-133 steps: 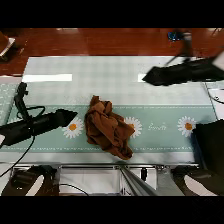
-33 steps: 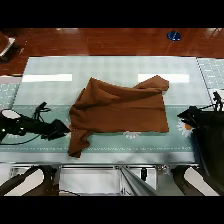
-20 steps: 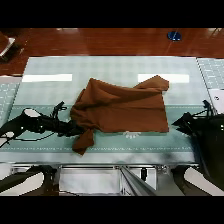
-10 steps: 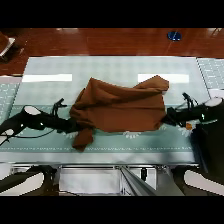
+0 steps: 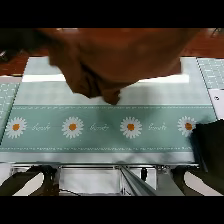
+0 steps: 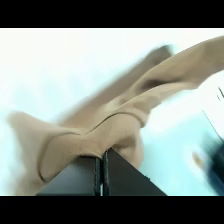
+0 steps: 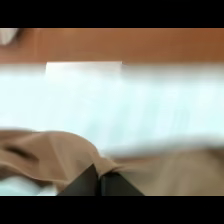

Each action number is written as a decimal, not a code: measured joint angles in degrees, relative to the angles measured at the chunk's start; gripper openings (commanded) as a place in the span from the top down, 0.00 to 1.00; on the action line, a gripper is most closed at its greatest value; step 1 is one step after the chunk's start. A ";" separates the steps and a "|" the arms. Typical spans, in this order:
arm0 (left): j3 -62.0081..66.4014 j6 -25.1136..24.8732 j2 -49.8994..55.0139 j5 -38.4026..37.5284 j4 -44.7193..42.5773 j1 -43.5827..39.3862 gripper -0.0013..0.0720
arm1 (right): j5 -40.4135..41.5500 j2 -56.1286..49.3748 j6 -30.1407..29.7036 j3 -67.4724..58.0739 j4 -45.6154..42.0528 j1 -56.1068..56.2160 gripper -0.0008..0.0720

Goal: Fold the shirts.

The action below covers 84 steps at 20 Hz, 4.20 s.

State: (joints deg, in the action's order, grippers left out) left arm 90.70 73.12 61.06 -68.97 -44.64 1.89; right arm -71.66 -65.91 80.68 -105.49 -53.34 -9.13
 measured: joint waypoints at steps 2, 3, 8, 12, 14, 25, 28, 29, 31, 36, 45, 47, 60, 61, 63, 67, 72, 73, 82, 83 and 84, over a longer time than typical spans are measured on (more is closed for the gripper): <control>12.26 3.19 -1.90 -1.03 -7.02 0.00 0.96 | 0.48 4.48 1.31 -6.75 -3.13 0.11 0.96; 17.03 4.24 -3.02 -1.73 -10.10 0.00 0.96 | 0.42 7.21 1.70 -8.96 -4.79 0.17 0.96; 28.41 6.71 -12.07 -2.32 -19.80 -0.02 0.96 | -1.38 19.65 2.82 -13.44 -11.91 0.22 0.96; 29.51 6.82 -18.82 -3.43 -22.99 -0.04 0.96 | -7.37 25.29 3.78 -14.14 -16.04 0.24 0.96; 27.65 6.86 -20.65 -6.93 -23.89 -0.04 0.96 | -11.02 26.58 4.44 -13.57 -17.07 0.28 0.96; -5.68 7.10 -12.79 -4.72 -22.12 -0.11 0.96 | -9.70 23.71 2.45 18.82 -15.21 0.31 0.96; -9.16 7.10 -3.17 2.51 -18.53 -0.11 0.96 | -2.80 14.95 0.63 24.94 -14.99 0.31 0.96; -9.79 7.15 0.39 4.92 -17.38 -0.11 0.96 | -0.04 10.95 0.26 25.64 -14.75 0.31 0.96; -10.49 7.13 7.13 10.71 -13.68 -0.20 0.96 | 5.11 2.03 -0.17 24.52 -14.05 0.31 0.96; -11.13 7.19 20.26 22.12 -7.78 -1.70 0.96 | 10.82 -21.86 0.33 12.00 -9.11 0.28 0.96; -8.83 7.45 28.83 13.33 -11.56 -0.07 0.29 | 6.84 -37.81 4.66 0.09 3.28 -4.44 0.42; -8.96 8.20 27.71 4.22 -15.67 4.44 0.29 | 0.42 -35.30 4.00 0.26 -0.92 -7.74 0.44; -57.42 -1.81 3.37 -2.08 -4.55 25.73 0.29 | 8.96 7.67 -0.42 63.84 -4.48 -20.06 0.43; -59.28 -2.80 3.08 -1.42 -2.97 26.05 0.29 | 9.05 8.94 -1.36 66.71 -2.67 -20.15 0.43; -62.16 -4.20 2.93 -0.72 -0.87 26.36 0.29 | 9.11 10.69 -2.86 70.99 -0.04 -20.31 0.43; -65.48 -5.44 3.72 2.01 1.68 23.67 0.29 | 8.70 11.93 -4.24 74.34 2.64 -20.41 0.43; -66.60 -5.53 6.62 8.55 6.64 14.38 0.73 | 8.52 12.35 -4.79 75.32 4.22 -20.44 0.43; -66.62 -5.40 7.37 10.54 6.88 12.81 0.94 | 8.57 12.35 -4.83 75.38 4.46 -20.50 0.43; -64.54 -5.11 9.49 14.19 8.26 8.96 0.96 | 11.32 6.25 -2.84 75.36 2.47 -24.79 0.43; -64.46 -5.11 9.55 14.14 8.26 8.90 0.96 | 11.37 4.55 -2.84 75.19 2.34 -24.63 0.43; -64.37 -5.18 9.55 14.08 8.31 8.87 0.96 | 11.54 2.62 -2.86 74.77 2.29 -24.33 0.43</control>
State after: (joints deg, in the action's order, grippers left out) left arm 26.33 67.94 70.61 -54.89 -36.34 10.76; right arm -60.12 -63.29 77.82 -30.72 -51.05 -33.45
